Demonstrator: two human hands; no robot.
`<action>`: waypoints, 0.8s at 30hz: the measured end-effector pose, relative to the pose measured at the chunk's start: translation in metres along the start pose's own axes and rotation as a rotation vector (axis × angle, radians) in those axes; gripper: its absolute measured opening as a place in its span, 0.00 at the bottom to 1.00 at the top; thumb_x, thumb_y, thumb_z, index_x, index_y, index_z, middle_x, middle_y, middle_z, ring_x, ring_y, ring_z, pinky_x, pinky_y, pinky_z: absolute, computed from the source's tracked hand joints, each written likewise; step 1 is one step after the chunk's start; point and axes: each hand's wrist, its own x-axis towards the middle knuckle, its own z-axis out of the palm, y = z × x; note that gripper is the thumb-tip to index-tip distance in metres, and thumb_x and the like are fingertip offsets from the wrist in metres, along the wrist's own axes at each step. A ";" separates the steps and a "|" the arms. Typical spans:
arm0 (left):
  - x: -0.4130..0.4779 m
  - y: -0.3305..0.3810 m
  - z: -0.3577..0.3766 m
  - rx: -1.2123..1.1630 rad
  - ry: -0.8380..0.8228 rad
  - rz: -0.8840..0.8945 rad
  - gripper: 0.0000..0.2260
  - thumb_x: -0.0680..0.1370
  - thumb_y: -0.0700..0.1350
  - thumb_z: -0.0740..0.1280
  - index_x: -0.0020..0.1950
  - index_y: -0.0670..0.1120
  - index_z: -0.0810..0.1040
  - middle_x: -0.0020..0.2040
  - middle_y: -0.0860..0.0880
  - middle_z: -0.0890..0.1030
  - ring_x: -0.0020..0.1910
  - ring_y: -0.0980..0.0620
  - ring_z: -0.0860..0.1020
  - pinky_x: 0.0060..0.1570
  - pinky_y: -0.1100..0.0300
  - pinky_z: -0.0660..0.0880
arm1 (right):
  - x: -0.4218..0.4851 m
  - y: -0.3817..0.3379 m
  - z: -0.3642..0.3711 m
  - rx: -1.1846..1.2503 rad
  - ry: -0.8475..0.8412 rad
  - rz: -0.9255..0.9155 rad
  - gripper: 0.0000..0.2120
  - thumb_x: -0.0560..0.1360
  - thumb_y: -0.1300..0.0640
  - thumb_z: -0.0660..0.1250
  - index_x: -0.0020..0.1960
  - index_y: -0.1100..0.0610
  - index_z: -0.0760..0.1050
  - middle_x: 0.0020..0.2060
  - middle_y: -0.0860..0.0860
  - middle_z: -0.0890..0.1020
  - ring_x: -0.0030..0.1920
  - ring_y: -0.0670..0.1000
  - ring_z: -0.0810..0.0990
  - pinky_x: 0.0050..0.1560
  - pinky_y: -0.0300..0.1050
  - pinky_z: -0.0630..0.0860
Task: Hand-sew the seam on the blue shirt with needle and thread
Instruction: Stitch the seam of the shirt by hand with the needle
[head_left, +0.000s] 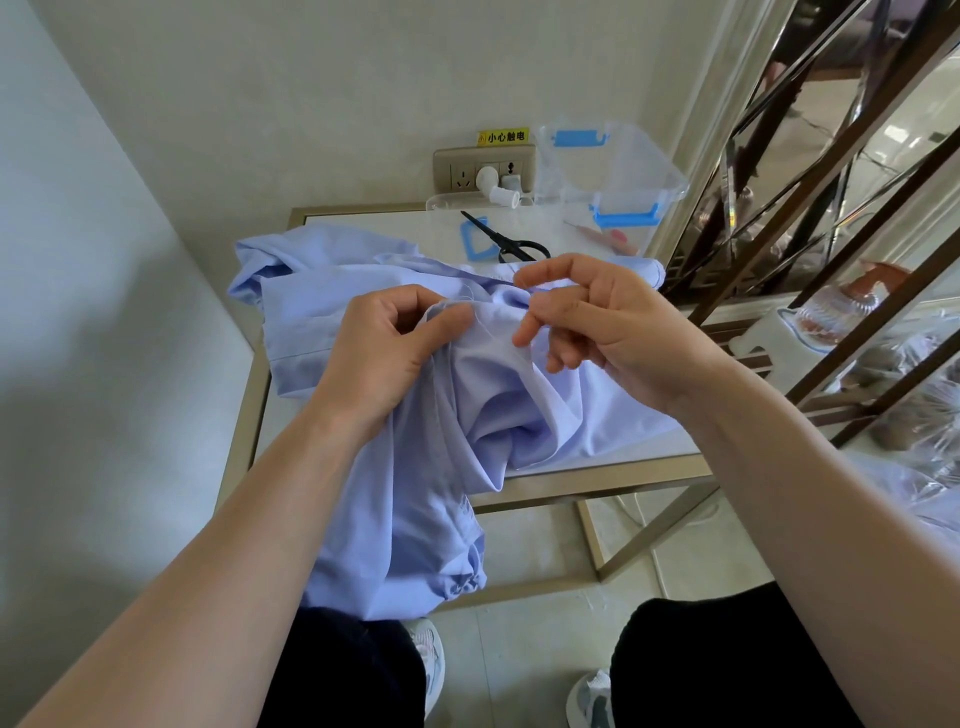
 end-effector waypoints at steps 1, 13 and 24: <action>-0.001 0.000 0.000 -0.002 -0.004 0.003 0.08 0.76 0.43 0.71 0.40 0.40 0.80 0.34 0.52 0.75 0.34 0.59 0.70 0.35 0.70 0.67 | 0.001 -0.001 0.001 0.009 0.019 -0.026 0.03 0.80 0.63 0.63 0.52 0.59 0.74 0.38 0.53 0.85 0.27 0.48 0.73 0.38 0.42 0.78; -0.004 0.002 -0.004 -0.044 -0.025 -0.023 0.09 0.76 0.41 0.71 0.36 0.48 0.80 0.28 0.62 0.76 0.32 0.65 0.70 0.36 0.72 0.67 | 0.013 0.008 0.013 0.002 -0.013 -0.001 0.06 0.69 0.59 0.67 0.40 0.62 0.74 0.34 0.60 0.79 0.35 0.51 0.81 0.37 0.39 0.78; -0.004 0.001 -0.004 -0.079 -0.003 -0.044 0.05 0.76 0.40 0.71 0.40 0.47 0.82 0.32 0.60 0.81 0.35 0.65 0.75 0.40 0.73 0.70 | 0.011 0.011 0.011 -0.020 0.020 0.018 0.08 0.73 0.70 0.64 0.37 0.61 0.71 0.31 0.54 0.82 0.36 0.51 0.83 0.46 0.43 0.79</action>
